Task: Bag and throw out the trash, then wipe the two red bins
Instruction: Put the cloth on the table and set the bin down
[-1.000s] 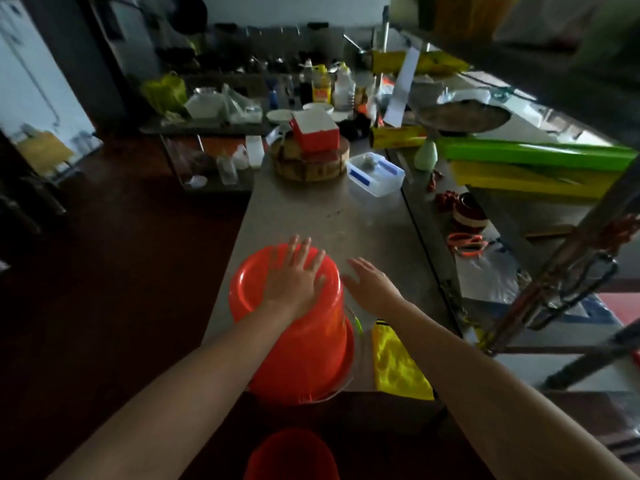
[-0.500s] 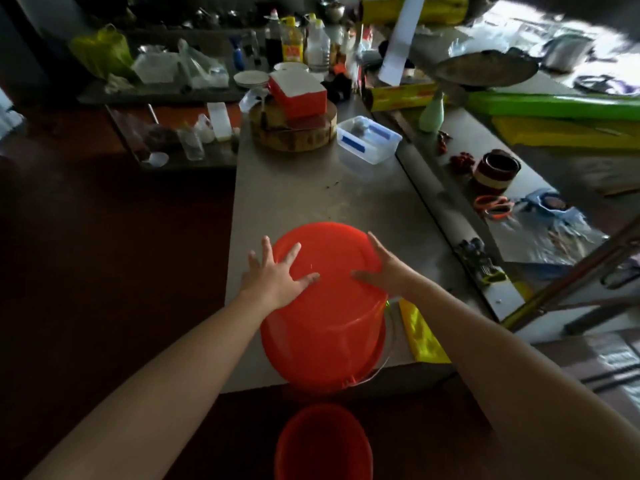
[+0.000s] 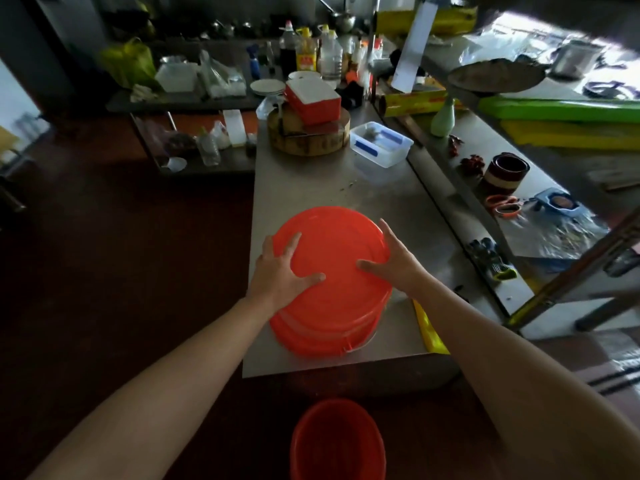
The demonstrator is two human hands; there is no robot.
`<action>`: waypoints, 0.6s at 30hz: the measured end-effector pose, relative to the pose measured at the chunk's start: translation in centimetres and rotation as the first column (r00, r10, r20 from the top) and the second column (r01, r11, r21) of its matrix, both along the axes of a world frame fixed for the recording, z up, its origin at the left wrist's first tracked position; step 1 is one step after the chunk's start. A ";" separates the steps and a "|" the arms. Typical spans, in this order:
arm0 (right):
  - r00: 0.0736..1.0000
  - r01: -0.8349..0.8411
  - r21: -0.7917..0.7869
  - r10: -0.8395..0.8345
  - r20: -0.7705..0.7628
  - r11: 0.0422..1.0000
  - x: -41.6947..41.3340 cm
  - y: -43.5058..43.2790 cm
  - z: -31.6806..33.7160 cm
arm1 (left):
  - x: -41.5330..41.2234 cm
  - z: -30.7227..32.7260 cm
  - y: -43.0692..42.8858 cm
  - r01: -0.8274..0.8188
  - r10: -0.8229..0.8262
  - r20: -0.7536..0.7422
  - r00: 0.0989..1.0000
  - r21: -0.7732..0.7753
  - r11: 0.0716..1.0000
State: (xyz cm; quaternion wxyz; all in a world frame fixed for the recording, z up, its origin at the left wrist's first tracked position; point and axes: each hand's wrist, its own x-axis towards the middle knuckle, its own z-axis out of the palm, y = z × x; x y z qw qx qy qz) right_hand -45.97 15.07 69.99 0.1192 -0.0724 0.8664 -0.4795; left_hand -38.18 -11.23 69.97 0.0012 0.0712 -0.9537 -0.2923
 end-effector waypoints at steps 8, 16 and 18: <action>0.996 -0.027 0.288 0.051 -0.074 0.957 4.5 -1.1 2.0 | 7.1 -0.2 0.7 -0.116 0.124 -0.151 0.981 0.059 0.991; 0.980 -0.158 0.227 0.180 -0.082 0.961 8.4 -1.5 2.3 | 10.3 0.3 2.6 -0.090 0.107 -0.176 0.979 0.102 0.991; 0.981 -0.171 0.169 0.183 -0.061 0.971 8.7 -1.5 2.4 | 10.3 0.7 2.9 -0.043 0.066 -0.200 0.978 0.117 0.992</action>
